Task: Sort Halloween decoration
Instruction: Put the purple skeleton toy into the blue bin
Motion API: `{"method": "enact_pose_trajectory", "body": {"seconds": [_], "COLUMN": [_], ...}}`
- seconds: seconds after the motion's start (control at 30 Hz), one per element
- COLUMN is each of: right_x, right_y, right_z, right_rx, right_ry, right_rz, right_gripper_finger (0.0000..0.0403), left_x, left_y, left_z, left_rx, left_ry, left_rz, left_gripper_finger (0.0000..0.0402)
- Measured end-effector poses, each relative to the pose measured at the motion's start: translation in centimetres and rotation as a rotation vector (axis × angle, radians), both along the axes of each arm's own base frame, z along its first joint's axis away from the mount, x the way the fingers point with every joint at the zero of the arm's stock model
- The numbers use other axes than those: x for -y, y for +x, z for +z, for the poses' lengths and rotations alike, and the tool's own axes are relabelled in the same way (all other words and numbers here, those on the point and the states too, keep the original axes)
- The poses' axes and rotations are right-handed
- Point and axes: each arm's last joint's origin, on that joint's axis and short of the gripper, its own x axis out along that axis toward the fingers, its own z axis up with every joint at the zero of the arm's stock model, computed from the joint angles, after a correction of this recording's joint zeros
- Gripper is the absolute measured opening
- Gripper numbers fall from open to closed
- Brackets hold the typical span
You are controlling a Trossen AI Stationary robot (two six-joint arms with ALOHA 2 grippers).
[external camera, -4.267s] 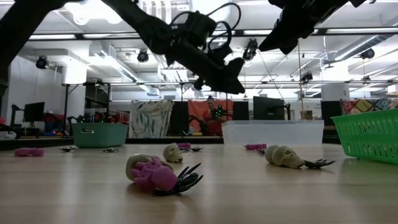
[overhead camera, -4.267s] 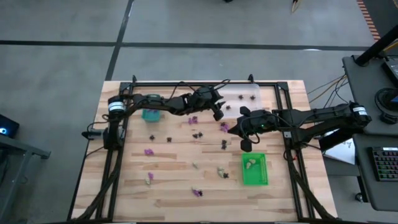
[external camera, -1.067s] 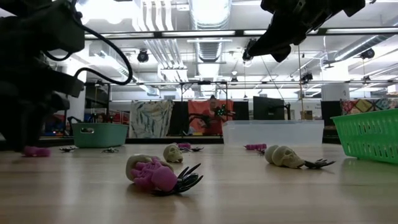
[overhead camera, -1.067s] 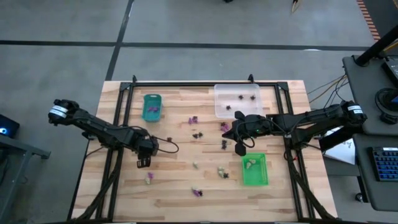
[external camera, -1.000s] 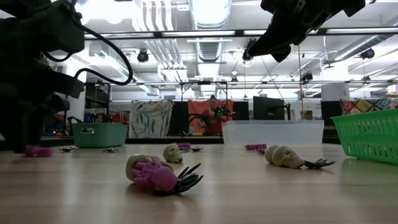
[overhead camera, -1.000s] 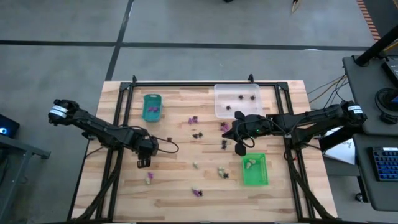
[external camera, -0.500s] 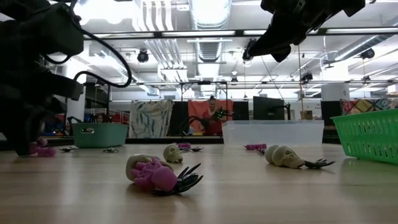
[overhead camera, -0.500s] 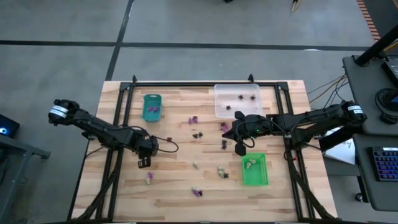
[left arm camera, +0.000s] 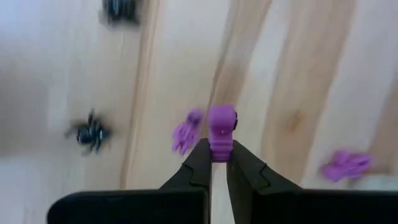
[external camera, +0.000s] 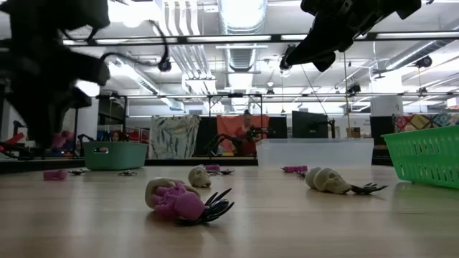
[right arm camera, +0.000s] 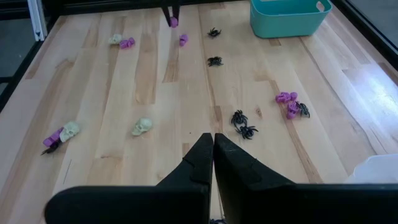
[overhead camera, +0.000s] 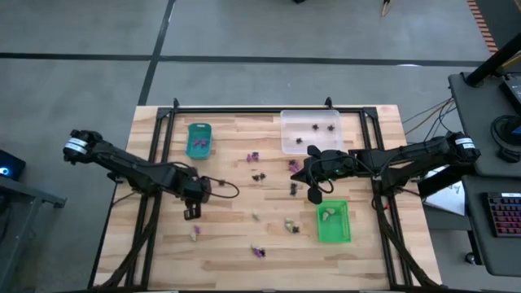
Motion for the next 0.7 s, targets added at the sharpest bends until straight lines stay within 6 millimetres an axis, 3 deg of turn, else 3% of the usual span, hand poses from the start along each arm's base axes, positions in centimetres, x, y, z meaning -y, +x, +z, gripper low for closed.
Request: {"method": "enact_pose_trajectory", "body": {"seconds": [0.17,0.3,0.5,0.7], "right_x": [0.0,0.0,0.0,0.0], "right_y": [0.0,0.0,0.0,0.0], "right_z": [0.0,0.0,0.0,0.0], "right_rx": [0.000,0.000,0.000,0.000], "right_ry": [0.000,0.000,0.001,0.004], "right_rz": [0.000,0.000,0.000,-0.003], "right_gripper_finger": [0.0009,0.0009,0.0009,0.0009], "left_x": [0.0,-1.1,-4.4,-9.0], "left_y": [1.4,2.2,2.6,2.4], "left_z": [2.4,4.7,7.2,7.2], "left_rx": [0.110,0.170,0.148,0.082], "left_ry": [0.094,0.253,0.421,0.462], "left_rz": [-0.038,0.027,0.163,0.284], "left_gripper_finger": [0.0001,0.0000,0.0000,0.0000]}}
